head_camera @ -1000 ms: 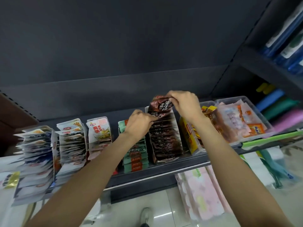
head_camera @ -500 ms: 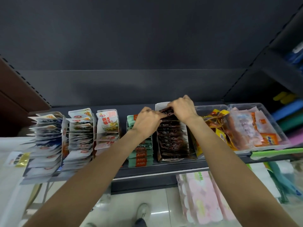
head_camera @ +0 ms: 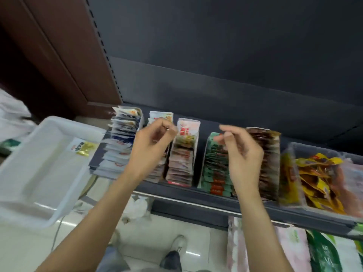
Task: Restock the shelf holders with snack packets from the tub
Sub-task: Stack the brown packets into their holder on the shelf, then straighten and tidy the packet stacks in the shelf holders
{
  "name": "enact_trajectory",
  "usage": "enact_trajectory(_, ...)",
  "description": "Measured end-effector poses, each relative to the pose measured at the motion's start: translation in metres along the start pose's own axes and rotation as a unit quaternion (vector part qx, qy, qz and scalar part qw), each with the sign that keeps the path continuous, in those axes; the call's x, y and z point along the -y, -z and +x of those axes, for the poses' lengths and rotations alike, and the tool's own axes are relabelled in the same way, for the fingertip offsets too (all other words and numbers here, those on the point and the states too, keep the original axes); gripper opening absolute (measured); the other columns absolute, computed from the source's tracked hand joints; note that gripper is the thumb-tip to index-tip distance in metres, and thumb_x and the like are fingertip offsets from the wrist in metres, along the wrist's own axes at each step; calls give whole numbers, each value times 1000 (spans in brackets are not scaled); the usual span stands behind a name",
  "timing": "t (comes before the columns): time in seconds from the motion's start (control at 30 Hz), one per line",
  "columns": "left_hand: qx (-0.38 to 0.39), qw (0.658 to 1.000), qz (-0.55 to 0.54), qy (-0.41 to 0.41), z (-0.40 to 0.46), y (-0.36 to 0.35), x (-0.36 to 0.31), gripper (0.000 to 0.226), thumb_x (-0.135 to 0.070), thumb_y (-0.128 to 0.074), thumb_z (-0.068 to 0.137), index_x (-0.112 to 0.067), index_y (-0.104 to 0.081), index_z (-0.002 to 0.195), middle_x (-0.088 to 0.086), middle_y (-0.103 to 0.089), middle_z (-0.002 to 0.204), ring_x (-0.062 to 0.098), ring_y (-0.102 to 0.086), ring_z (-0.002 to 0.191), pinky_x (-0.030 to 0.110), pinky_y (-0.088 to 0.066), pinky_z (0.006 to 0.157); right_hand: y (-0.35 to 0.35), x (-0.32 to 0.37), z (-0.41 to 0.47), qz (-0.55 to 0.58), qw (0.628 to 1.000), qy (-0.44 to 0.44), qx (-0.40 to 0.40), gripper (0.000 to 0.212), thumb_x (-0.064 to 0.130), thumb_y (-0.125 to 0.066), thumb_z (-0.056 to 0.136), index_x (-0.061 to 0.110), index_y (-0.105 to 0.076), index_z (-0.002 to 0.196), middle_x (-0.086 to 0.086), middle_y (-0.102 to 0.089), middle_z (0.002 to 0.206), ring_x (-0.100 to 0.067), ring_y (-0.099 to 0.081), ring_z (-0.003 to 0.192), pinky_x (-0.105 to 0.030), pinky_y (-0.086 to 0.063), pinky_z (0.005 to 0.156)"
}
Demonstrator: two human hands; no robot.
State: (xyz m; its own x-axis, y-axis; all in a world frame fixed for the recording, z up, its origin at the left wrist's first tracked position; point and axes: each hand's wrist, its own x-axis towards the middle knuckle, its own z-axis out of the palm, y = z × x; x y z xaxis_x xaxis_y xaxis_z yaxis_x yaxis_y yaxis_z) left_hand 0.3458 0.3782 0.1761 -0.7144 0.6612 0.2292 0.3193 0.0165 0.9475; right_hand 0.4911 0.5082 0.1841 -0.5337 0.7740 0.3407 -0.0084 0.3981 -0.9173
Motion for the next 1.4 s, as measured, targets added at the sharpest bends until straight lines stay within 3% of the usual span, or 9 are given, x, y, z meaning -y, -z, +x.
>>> enact_trajectory(0.27,-122,988,57,76,-67,214,78,12,-41,-53,86,-37,-65,87,-14,-64,80,7,-52,66,30,-42,61,-212,26,-78,50,946,-95,304,22,9,-52,96,23,-68,104,11,-71,93,-5,-68,86,-21,-53,75)
enact_trajectory(0.47,-73,963,175,191,-49,341,191,18,-14,-61,89,-32,-62,90,-15,-64,83,5,-57,72,29,-49,70,-370,14,-115,1,929,-170,330,26,1,-56,91,24,-68,96,14,-71,89,-2,-67,84,-19,-51,79)
enact_trajectory(0.67,-10,930,221,293,-18,378,298,21,-17,-58,86,-26,-62,104,-14,-65,92,10,-64,86,22,-43,75,-484,-50,-108,-167,909,-202,323,24,4,-57,88,20,-69,101,11,-70,96,-7,-64,86,-12,-44,75)
enact_trajectory(0.97,28,870,196,451,-12,373,390,42,-21,-51,92,-18,-47,134,-2,-64,121,19,-56,115,26,-38,94,-562,-165,-89,-515,744,-90,415,69,30,-61,89,18,-26,147,-11,-29,148,-31,-27,135,-40,-28,106)
enact_trajectory(1.07,39,879,194,435,-19,376,401,41,-20,-50,92,-20,-48,132,-2,-65,118,21,-58,112,25,-39,90,-568,-168,-94,-568,694,-66,437,71,37,-56,91,25,-18,150,-15,-35,140,-34,-39,121,-41,-41,90)
enact_trajectory(1.17,36,885,151,438,-21,378,400,40,-21,-51,93,-20,-47,133,-2,-63,118,17,-57,108,21,-38,85,-569,-144,-101,-661,610,29,436,58,33,-61,80,32,-49,137,-2,-65,104,-15,-63,85,-25,-49,57)
enact_trajectory(1.23,-6,882,57,468,-21,379,391,41,-19,-54,95,-16,-46,135,-2,-61,115,12,-55,101,20,-38,83,-565,-126,-99,-649,635,50,416,52,24,-63,77,23,-57,129,0,-69,91,-16,-67,73,-26,-49,54)
enact_trajectory(1.33,-14,864,-140,483,-21,386,360,42,-15,-58,93,-21,-46,133,-4,-58,118,10,-57,105,27,-46,87,-551,-113,-101,-386,822,-126,400,39,9,-43,95,8,-40,134,-18,-65,108,-38,-63,90,-39,-43,67)
enact_trajectory(1.4,72,883,-170,431,-21,394,335,41,-9,-62,89,-17,-53,127,1,-63,118,11,-62,105,30,-51,87,-535,-88,-103,-213,898,-224,314,28,6,-42,96,3,-44,124,-18,-66,103,-37,-63,90,-39,-46,70)
